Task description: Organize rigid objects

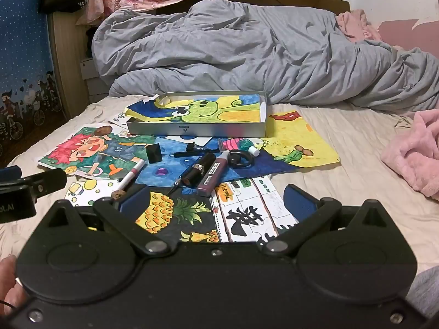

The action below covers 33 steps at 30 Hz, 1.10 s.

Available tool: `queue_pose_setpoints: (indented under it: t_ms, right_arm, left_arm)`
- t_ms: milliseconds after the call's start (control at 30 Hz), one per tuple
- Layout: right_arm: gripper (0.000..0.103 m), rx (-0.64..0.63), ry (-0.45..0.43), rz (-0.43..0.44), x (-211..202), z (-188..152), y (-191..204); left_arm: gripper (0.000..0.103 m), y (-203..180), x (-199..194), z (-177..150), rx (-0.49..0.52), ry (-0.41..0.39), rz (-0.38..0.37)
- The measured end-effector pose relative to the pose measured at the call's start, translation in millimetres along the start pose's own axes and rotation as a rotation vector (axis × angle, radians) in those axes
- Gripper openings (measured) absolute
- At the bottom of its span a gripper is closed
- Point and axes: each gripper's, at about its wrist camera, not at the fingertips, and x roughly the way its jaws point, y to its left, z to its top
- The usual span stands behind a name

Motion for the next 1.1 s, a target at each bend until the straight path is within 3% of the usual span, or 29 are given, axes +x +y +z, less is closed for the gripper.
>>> queue_pose_setpoints:
  t_ms: [1100]
  right_arm:
    - [0.103,0.000,0.002,0.000,-0.8,0.1,0.3]
  left_arm:
    - [0.102,-0.7,1.7,-5.0,0.001,0.003,0.000]
